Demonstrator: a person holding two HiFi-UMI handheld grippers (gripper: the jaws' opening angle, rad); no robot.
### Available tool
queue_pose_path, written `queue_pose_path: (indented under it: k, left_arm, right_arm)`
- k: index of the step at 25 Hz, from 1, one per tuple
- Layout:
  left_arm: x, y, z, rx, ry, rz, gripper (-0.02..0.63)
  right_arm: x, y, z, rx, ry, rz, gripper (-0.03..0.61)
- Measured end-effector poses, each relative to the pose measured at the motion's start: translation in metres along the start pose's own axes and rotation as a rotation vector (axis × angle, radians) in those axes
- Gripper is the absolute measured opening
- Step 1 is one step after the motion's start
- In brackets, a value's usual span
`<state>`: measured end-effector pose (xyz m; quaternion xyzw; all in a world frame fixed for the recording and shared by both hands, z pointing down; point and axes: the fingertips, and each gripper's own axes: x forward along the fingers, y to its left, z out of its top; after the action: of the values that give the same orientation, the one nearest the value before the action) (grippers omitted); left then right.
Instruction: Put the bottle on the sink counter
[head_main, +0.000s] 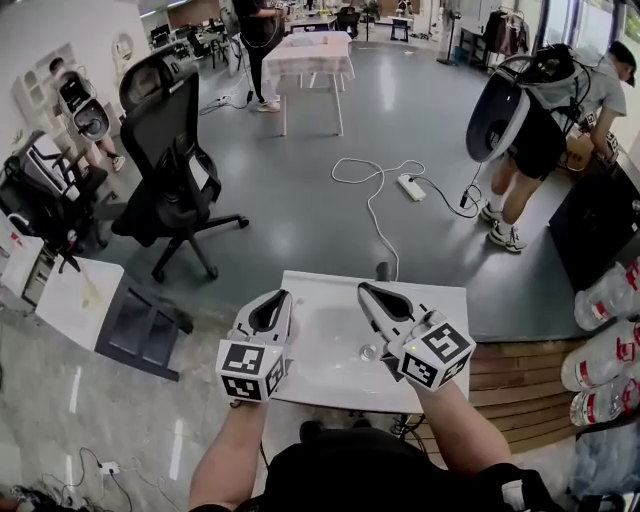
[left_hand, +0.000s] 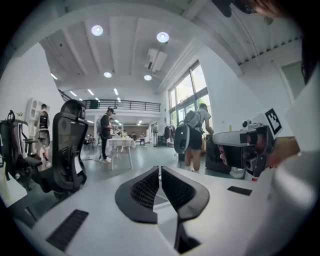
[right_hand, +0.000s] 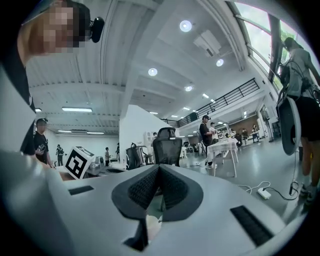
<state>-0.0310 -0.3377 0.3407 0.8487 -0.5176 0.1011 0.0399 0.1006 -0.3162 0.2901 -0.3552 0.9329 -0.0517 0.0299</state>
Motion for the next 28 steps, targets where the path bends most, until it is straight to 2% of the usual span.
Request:
queue_pose_path:
  k: [3,7,15,28]
  left_arm:
    - [0.008,0.005,0.019,-0.030,-0.051,0.015,0.021]
    - [0.007,0.009,0.024,-0.044,-0.068,0.028,0.021]
    - [0.000,0.023,0.000,-0.044,-0.031,0.049,0.020]
    - [-0.008,0.026,-0.017,-0.025,0.017,0.056,0.020]
  right_arm:
    - [0.006,-0.005,0.024,-0.004,-0.059,-0.020,0.014]
    - [0.006,-0.006,0.022,-0.007,-0.056,-0.036,0.014]
    - [-0.002,-0.016,-0.015,-0.008,0.011,-0.082,0.012]
    - [-0.005,-0.009,-0.021,0.005,0.012,-0.063,0.012]
